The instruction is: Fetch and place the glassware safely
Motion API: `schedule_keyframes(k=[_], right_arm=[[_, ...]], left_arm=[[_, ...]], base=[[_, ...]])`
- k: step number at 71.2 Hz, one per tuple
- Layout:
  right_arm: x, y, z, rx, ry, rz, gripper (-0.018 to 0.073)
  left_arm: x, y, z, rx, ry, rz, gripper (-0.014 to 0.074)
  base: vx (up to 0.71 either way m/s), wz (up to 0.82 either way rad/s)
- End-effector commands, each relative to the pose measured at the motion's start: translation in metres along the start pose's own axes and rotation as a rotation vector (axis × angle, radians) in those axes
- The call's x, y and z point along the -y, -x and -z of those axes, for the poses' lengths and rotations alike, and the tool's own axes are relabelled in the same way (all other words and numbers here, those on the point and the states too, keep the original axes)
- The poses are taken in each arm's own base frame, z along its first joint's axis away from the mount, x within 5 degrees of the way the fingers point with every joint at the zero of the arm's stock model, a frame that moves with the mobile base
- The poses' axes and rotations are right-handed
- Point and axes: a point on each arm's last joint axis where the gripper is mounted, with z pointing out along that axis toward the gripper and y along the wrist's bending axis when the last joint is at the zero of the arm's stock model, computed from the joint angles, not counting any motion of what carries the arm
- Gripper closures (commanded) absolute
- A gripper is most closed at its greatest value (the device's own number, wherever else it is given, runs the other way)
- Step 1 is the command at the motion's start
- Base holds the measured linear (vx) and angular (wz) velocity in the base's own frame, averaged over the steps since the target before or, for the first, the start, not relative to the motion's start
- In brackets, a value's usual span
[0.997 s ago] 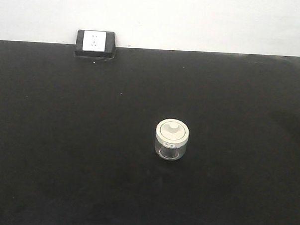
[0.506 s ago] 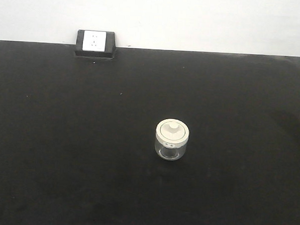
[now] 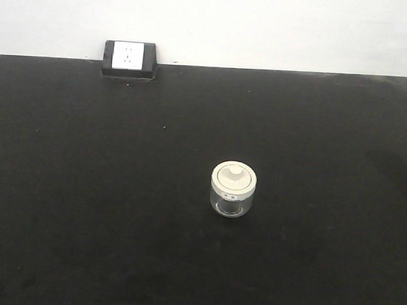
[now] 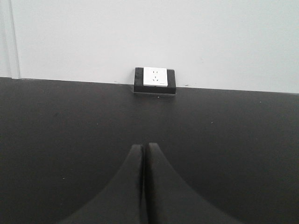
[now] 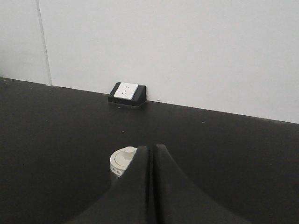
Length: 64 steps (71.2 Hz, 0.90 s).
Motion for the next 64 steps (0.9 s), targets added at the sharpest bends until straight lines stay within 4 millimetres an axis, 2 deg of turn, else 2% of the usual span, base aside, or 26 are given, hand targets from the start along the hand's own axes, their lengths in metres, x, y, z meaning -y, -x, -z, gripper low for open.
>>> schedule_keyframes(k=[1,8,18,30,43,54,64], right_arm=[[0.0,0.014,0.001,0.081,0.004,0.007,0.0567],[0.001,0.013,0.002,0.089,-0.021,0.043,0.0567],[0.004,0.004,0.003,0.113,-0.16,0.079,0.0567],[0.01,-0.027,-0.012,0.118,-0.296,0.096,0.0567],[0.017,-0.067,-0.023,0.156,-0.396,0.026,0.0567],[0.022,-0.087,-0.025,0.142,-0.459,0.005,0.0567],[0.022,-0.092,-0.026,0.107,-0.461,0.038,0.0567]], left_arm=[[0.0,-0.002,0.0,0.069,-0.01,0.018,0.0603],[0.0,-0.002,0.0,0.069,-0.01,0.018,0.0603],[0.0,-0.002,0.0,0.069,-0.01,0.018,0.0603],[0.0,-0.002,0.0,0.069,-0.01,0.018,0.0603],[0.0,-0.002,0.0,0.069,-0.01,0.018,0.0603],[0.0,-0.002,0.0,0.069,-0.01,0.018,0.0603],[0.0,-0.002,0.0,0.069,-0.01,0.018,0.0603]], base=[[0.0,0.0],[0.0,0.0],[0.0,0.0],[0.0,0.0],[0.0,0.0],[0.0,0.0],[0.0,0.0]])
